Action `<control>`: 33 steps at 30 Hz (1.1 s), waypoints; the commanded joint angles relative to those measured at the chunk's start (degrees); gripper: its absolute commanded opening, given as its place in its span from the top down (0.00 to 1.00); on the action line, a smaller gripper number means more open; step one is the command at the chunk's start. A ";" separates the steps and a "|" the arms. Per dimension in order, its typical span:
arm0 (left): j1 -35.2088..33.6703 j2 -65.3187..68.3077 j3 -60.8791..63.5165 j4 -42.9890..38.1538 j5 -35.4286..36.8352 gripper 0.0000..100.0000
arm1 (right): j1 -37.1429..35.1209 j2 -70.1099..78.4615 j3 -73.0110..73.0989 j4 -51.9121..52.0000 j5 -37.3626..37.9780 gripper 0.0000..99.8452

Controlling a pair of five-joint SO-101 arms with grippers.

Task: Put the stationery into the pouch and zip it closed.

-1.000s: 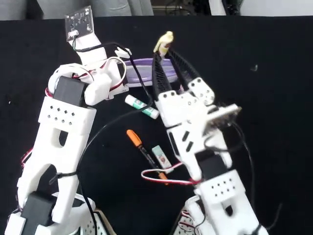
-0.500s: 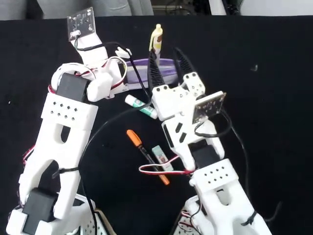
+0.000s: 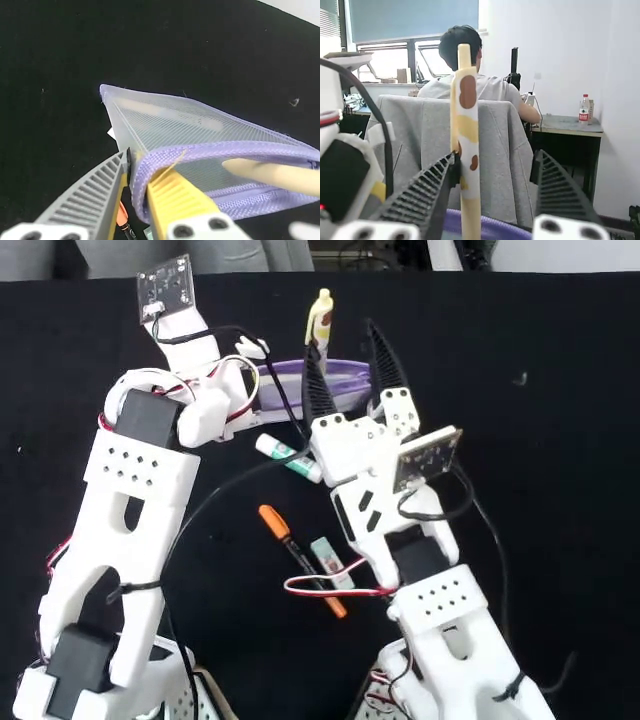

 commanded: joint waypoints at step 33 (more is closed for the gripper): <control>-8.48 -0.09 -2.33 -1.58 0.18 0.97 | -0.88 8.04 -20.26 35.52 -8.44 0.78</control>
